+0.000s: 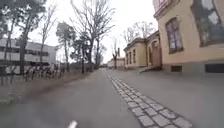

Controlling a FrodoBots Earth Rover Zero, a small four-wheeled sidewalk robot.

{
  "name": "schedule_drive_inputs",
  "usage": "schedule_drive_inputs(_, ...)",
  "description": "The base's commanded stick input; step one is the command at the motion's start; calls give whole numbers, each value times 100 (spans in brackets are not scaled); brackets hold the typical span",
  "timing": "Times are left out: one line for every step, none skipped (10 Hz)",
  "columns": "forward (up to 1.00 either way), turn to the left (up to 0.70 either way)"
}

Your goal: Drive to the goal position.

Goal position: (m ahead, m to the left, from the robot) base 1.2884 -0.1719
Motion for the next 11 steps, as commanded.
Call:
schedule_drive_inputs(100, 4)
schedule_drive_inputs(100, 6)
schedule_drive_inputs(100, 29)
schedule_drive_inputs(100, 41)
schedule_drive_inputs(100, 34)
schedule_drive_inputs(100, 20)
schedule_drive_inputs(100, 7)
schedule_drive_inputs(100, 1)
schedule_drive_inputs(100, 1)
schedule_drive_inputs(100, 1)
schedule_drive_inputs(100, 1)
